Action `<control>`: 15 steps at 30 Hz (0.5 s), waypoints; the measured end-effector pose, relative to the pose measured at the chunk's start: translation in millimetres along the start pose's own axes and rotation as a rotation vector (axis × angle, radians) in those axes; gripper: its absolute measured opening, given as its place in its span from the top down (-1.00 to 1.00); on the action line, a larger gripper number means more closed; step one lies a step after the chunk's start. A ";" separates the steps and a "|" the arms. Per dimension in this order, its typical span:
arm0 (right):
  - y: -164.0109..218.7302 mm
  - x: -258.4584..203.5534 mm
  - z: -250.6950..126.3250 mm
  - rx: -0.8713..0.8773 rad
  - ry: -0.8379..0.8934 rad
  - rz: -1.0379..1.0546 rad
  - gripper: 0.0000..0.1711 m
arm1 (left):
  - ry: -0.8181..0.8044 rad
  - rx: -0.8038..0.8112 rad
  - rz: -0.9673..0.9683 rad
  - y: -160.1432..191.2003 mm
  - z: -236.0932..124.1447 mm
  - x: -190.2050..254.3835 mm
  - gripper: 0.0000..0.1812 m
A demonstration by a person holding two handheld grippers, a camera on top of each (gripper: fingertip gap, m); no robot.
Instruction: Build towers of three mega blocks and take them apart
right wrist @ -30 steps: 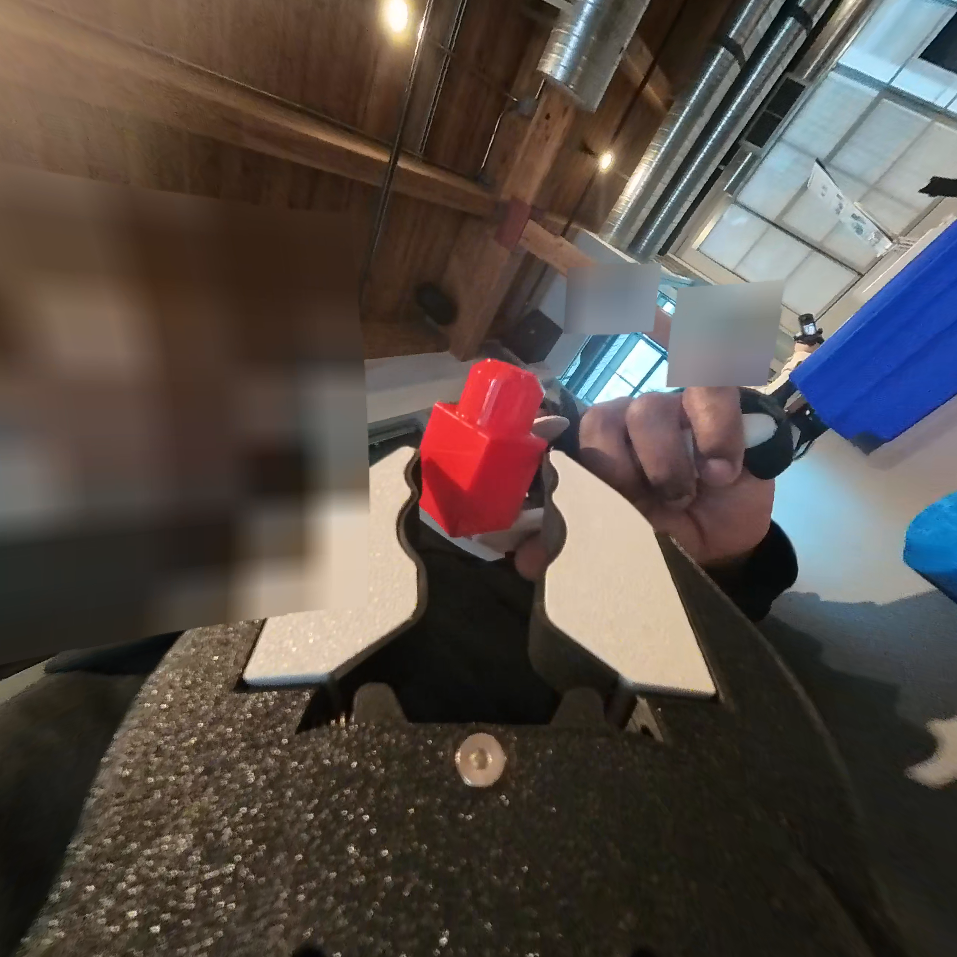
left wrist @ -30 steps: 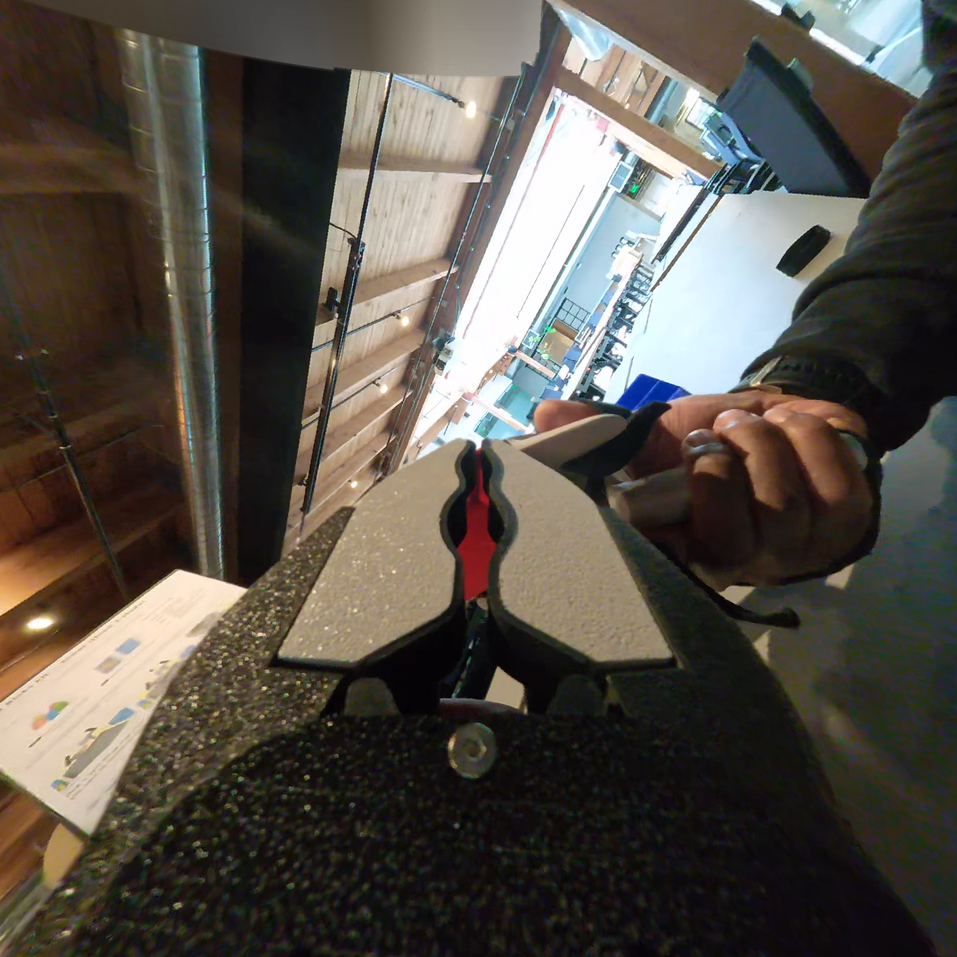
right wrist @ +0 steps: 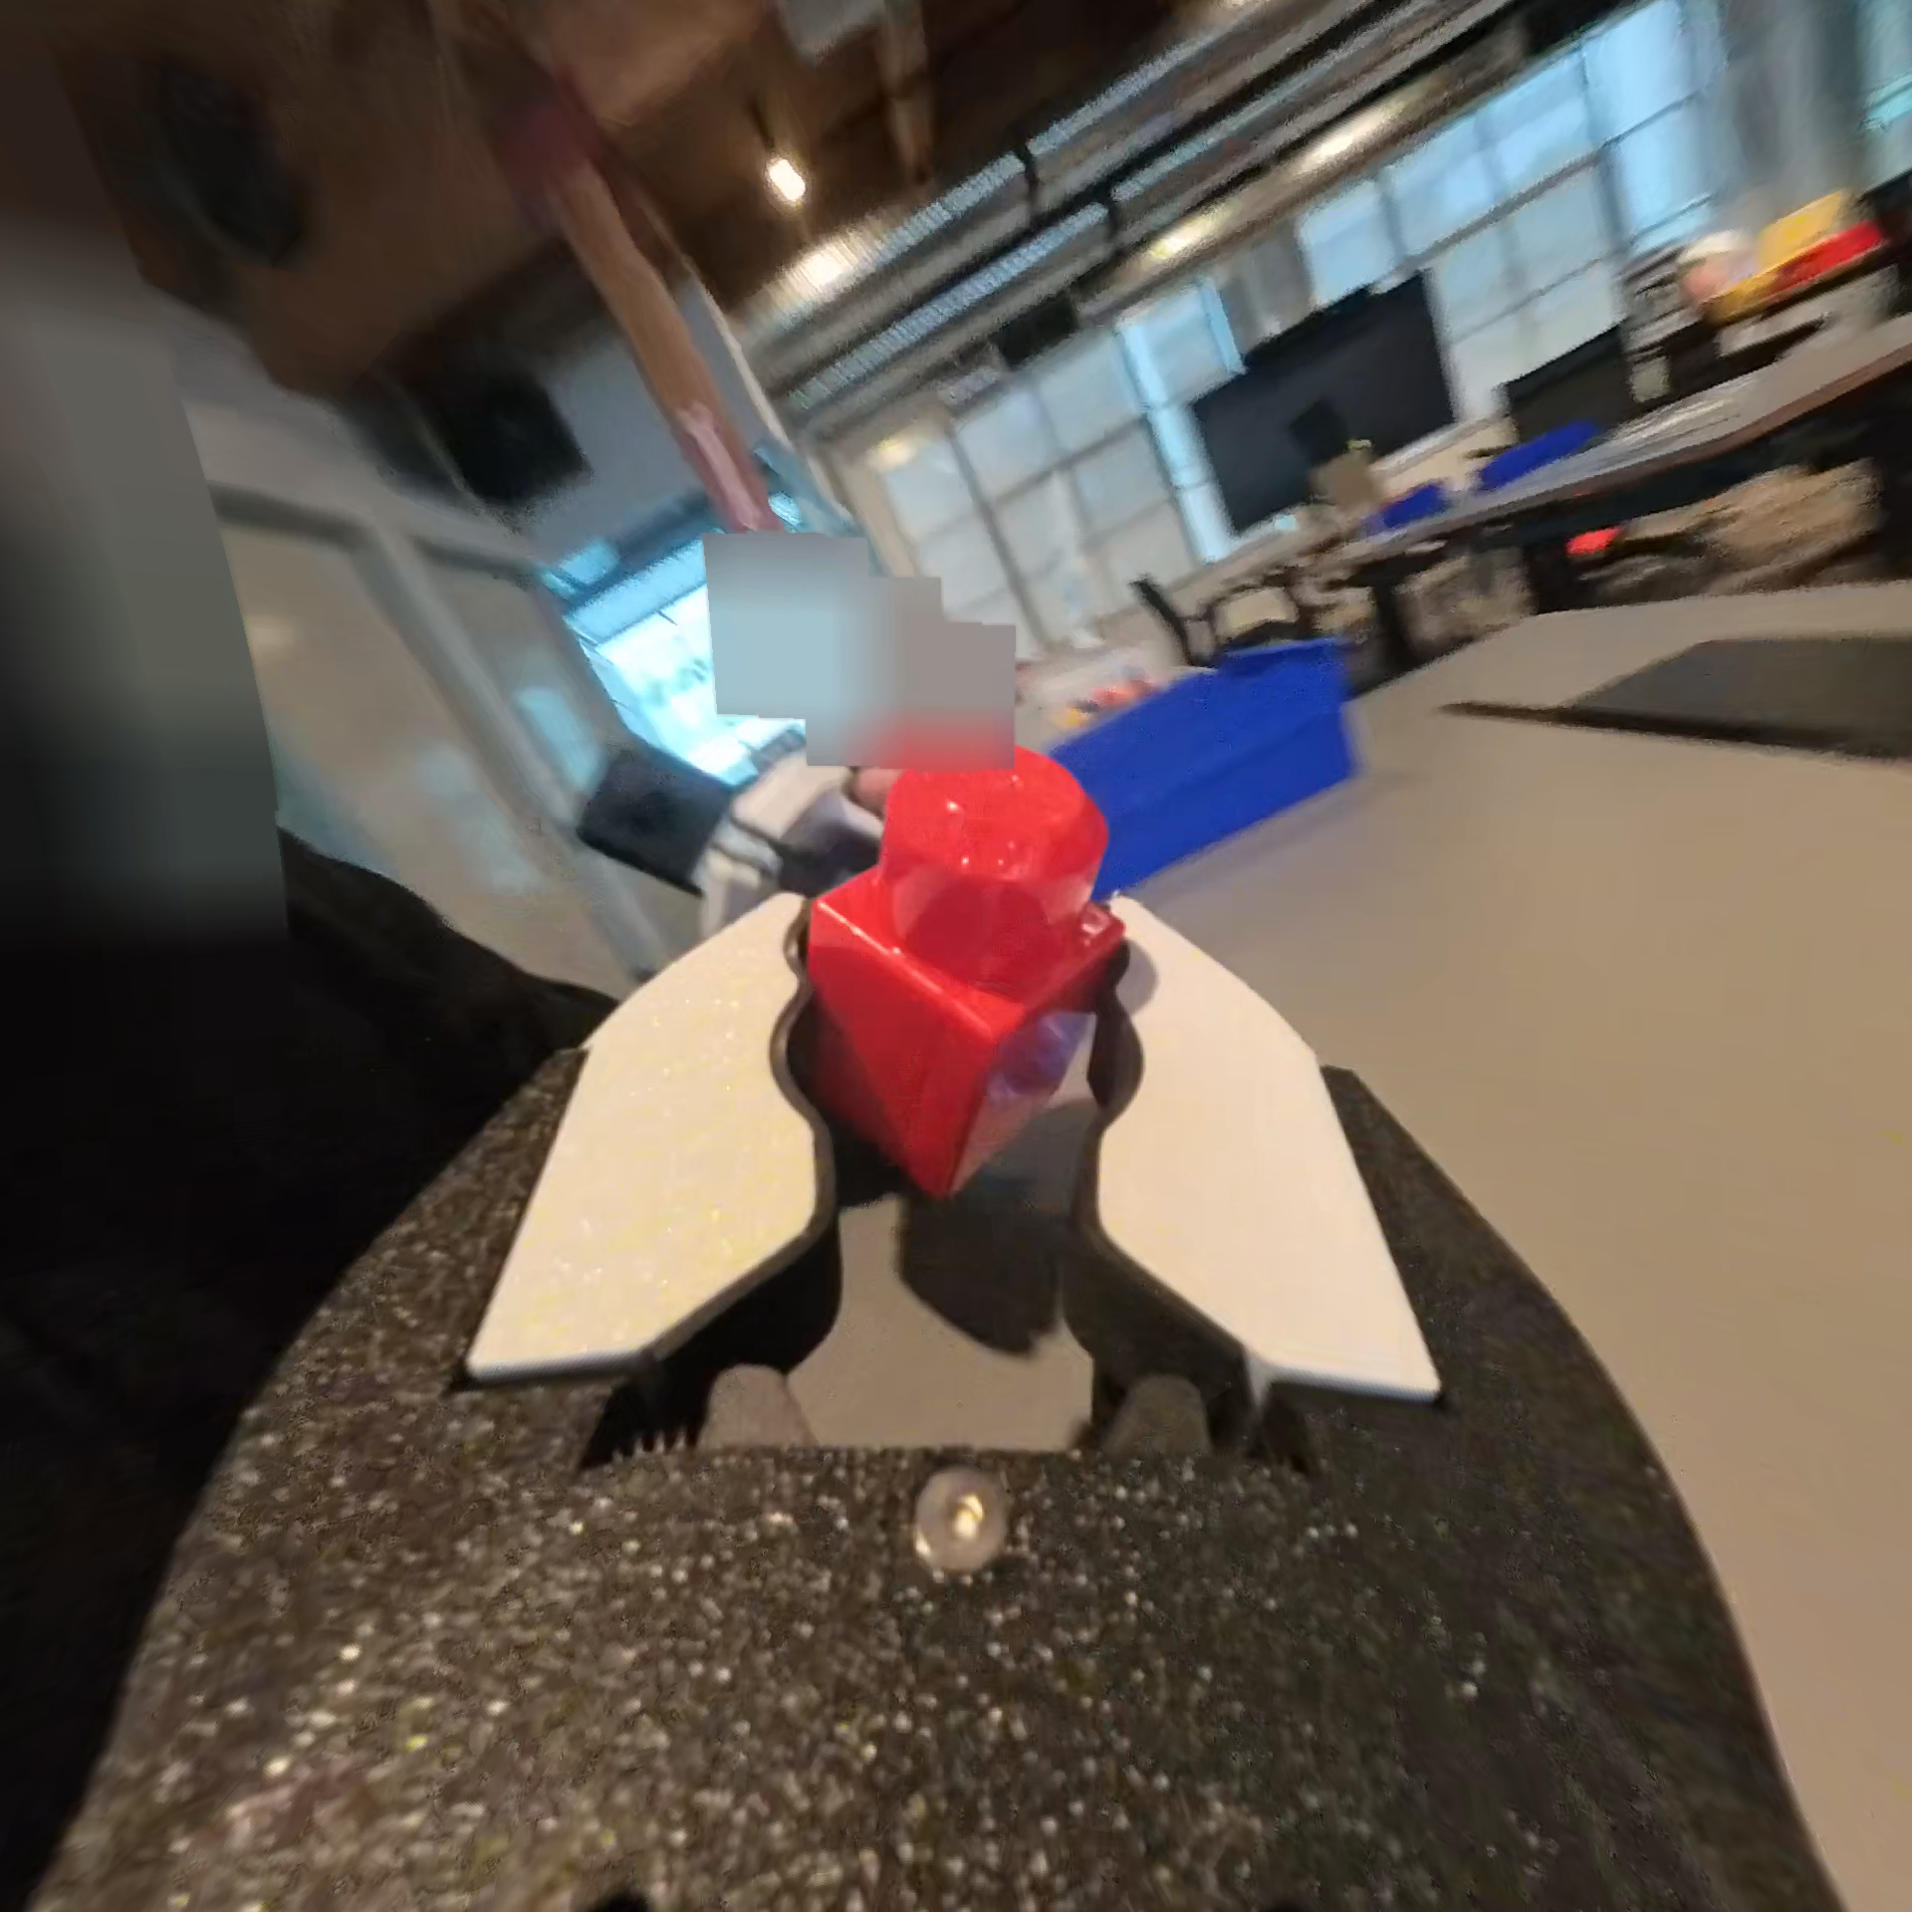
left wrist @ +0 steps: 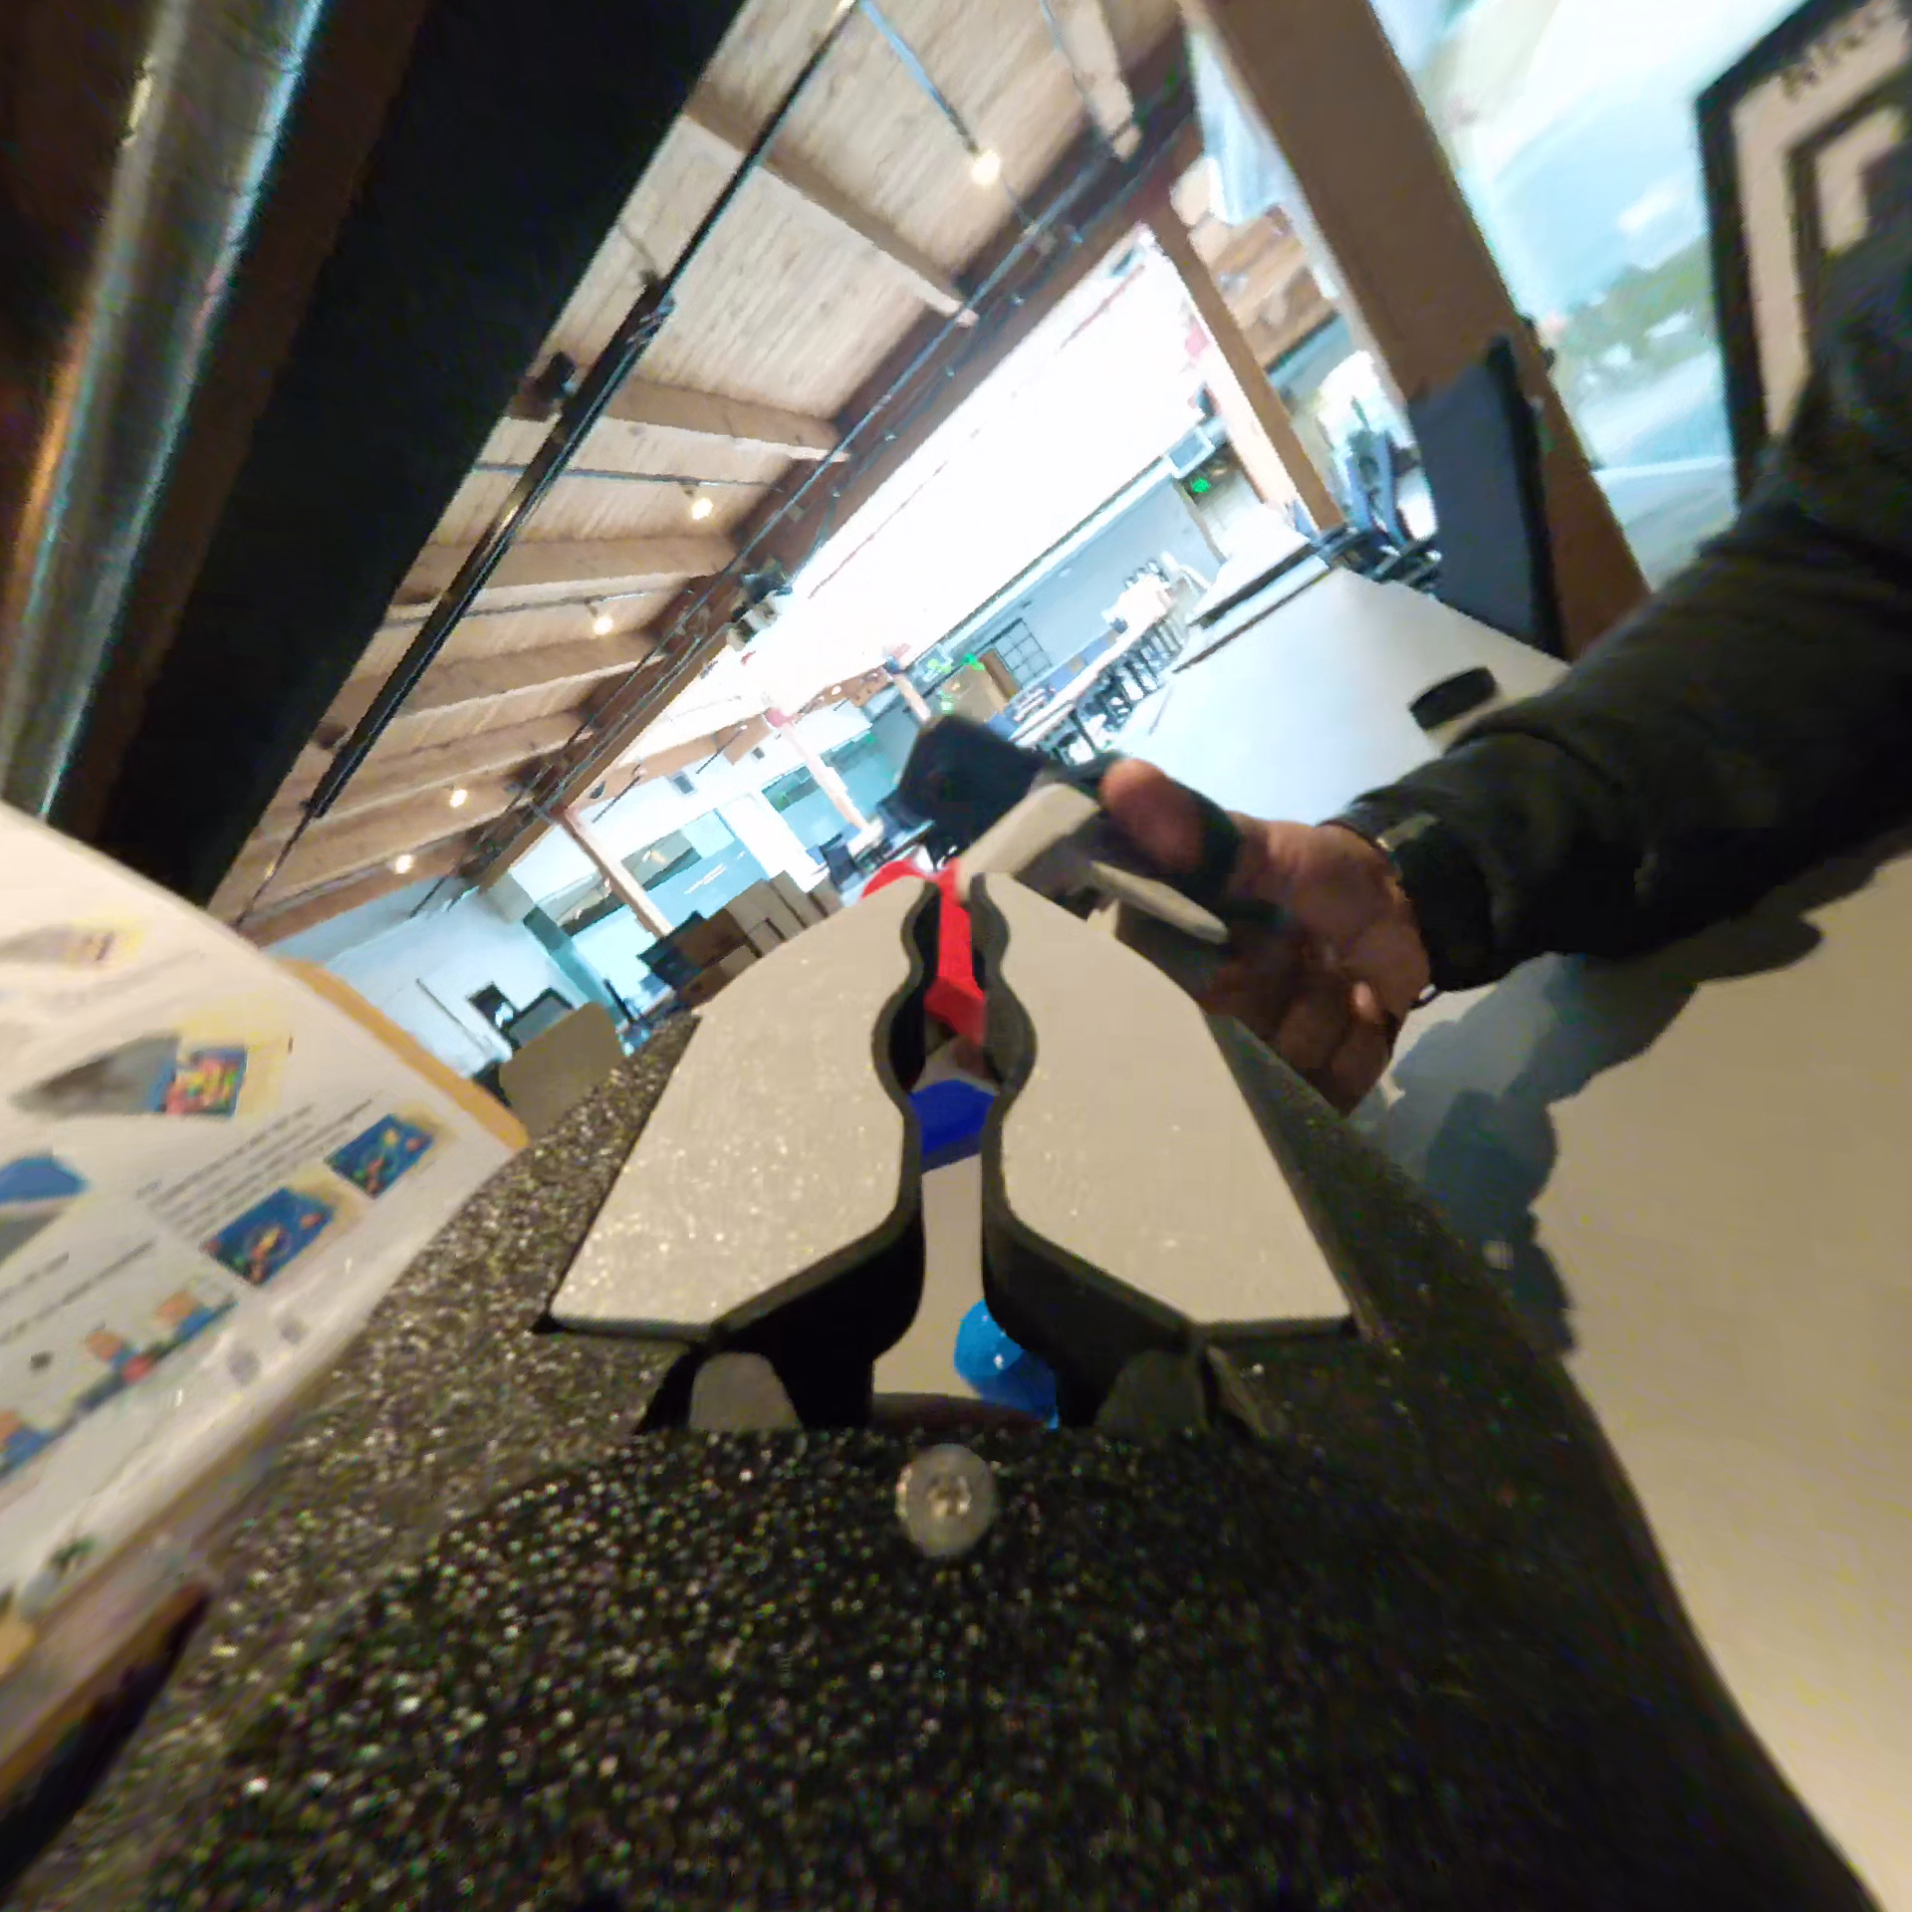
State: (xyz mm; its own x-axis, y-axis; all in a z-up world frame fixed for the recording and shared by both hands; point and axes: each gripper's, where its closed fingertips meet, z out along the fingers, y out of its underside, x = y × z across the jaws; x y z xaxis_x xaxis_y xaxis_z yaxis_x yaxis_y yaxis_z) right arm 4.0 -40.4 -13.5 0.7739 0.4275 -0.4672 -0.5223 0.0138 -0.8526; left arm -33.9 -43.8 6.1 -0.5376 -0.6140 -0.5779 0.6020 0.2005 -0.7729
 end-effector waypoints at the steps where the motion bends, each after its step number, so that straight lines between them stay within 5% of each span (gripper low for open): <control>1: 0.6 9.6 -2.2 -0.035 0.065 -0.089 0.41 | -0.028 -0.018 -0.035 6.6 -2.3 -8.4 0.95; 7: -17.2 29.4 1.3 -0.035 0.104 -0.251 0.41 | -0.118 -0.114 -0.163 46.9 -11.7 -31.3 0.92; 15: 20.9 32.0 21.1 -0.209 -0.032 -0.233 0.41 | -0.054 -0.078 -0.348 50.1 -5.9 -29.9 0.67</control>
State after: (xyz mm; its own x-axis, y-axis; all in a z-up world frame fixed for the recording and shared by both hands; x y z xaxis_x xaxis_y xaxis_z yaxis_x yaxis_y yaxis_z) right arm 10.3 -7.3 -41.3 0.8508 0.4627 -0.2490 -0.2447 -0.0704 -0.9670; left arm 8.8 -10.9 -16.9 -0.6695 -0.6945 -0.2634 0.3399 0.0288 -0.9400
